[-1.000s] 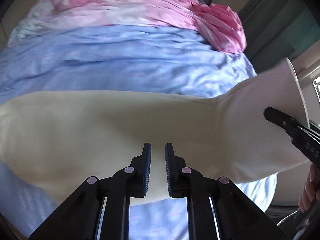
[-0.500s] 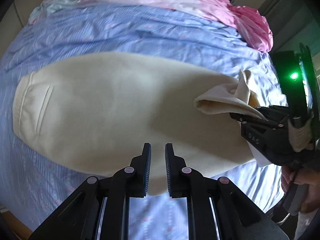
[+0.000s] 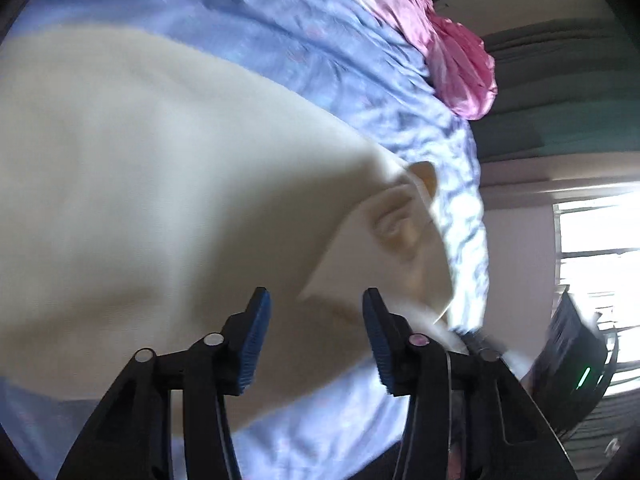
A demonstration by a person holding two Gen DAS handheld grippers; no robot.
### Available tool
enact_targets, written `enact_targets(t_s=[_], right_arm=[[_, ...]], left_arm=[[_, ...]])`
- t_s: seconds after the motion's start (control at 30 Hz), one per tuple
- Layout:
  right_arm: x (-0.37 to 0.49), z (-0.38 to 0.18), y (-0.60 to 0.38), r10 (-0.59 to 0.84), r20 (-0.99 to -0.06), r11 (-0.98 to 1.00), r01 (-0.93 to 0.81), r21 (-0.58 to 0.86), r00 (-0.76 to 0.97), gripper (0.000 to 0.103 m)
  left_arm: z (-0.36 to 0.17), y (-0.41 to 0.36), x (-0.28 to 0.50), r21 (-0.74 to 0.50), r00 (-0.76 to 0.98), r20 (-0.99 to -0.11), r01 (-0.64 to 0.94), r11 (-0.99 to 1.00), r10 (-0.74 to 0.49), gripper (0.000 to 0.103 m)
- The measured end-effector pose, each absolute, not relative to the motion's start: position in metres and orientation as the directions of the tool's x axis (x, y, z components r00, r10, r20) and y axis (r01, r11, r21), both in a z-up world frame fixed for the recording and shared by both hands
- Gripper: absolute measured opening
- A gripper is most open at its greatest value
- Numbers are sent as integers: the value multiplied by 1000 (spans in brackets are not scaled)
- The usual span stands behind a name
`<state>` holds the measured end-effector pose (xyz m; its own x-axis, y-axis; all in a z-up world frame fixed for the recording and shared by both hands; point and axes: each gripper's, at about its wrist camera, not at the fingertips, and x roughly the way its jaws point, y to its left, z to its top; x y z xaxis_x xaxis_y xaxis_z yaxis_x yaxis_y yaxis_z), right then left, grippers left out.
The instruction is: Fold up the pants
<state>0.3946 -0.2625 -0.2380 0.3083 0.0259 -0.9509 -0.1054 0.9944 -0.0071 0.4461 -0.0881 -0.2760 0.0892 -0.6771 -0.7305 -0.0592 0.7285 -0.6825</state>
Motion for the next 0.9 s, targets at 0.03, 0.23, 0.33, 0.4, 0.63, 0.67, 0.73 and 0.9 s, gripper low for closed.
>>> enact_targets(t_s=[0.03, 0.23, 0.33, 0.4, 0.63, 0.67, 0.73, 0.9], right_arm=[[390, -240, -265, 29, -948, 996, -87, 1, 318, 14], [382, -242, -277, 62, -934, 998, -19, 59, 351, 14], [383, -242, -282, 85, -929, 996, 2, 92, 361, 14], [383, -242, -284, 95, -926, 994, 10, 106, 366, 14], [387, -239, -284, 92, -925, 994, 22, 108, 369, 14], [388, -237, -284, 87, -923, 994, 26, 104, 374, 14], [391, -232, -279, 63, -922, 996, 28, 79, 382, 14], [405, -220, -248, 28, -906, 999, -31, 16, 422, 14]], left_arm=[[-283, -93, 449, -701, 73, -714, -74, 710, -697, 50], [-315, -101, 445, -727, 38, -675, -211, 654, -737, 50], [-321, -100, 442, -737, 53, -657, -256, 626, -752, 57], [-326, -106, 444, -727, 37, -665, -262, 635, -746, 57], [-318, -125, 458, -800, 12, -572, -229, 555, -820, 14], [-310, -126, 462, -800, 18, -581, -199, 566, -814, 13], [-290, -128, 476, -790, 37, -608, -126, 600, -793, 13], [-245, -128, 515, -727, 75, -677, 86, 681, -732, 12]])
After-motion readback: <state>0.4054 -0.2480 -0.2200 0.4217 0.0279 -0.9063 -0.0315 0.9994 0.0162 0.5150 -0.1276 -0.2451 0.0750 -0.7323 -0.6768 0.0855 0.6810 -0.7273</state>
